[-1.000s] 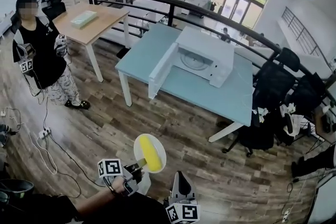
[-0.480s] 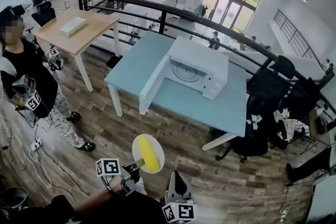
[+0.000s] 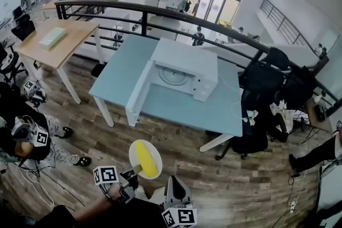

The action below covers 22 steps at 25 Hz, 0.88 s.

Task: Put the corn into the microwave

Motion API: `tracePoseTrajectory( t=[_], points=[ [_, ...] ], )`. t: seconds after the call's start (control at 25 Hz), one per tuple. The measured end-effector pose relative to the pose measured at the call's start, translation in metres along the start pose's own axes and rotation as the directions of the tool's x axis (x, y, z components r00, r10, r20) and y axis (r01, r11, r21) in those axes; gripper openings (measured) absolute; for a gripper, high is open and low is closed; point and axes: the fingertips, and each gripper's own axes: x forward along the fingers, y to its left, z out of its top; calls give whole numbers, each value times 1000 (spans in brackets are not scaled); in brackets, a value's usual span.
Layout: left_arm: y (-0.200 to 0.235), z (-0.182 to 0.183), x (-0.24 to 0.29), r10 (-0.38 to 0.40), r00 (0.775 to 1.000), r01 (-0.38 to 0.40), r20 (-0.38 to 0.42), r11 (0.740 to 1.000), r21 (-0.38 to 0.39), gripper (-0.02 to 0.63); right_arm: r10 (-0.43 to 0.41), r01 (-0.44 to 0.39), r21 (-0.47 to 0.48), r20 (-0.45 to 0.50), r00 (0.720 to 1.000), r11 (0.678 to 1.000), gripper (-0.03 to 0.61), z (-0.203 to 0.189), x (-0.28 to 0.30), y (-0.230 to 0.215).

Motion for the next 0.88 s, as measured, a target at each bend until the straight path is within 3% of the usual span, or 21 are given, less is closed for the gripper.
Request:
tracePoseTrajectory(
  t=[0.6, 0.88],
  points=[
    [12, 28, 40, 31, 999, -30, 41, 999, -29, 25, 62, -62, 3, -45, 997, 998, 8, 0, 57, -22],
    [17, 44, 76, 57, 997, -54, 49, 997, -59, 25, 77, -72, 56, -89, 993, 996, 8, -3, 87, -51]
  ],
)
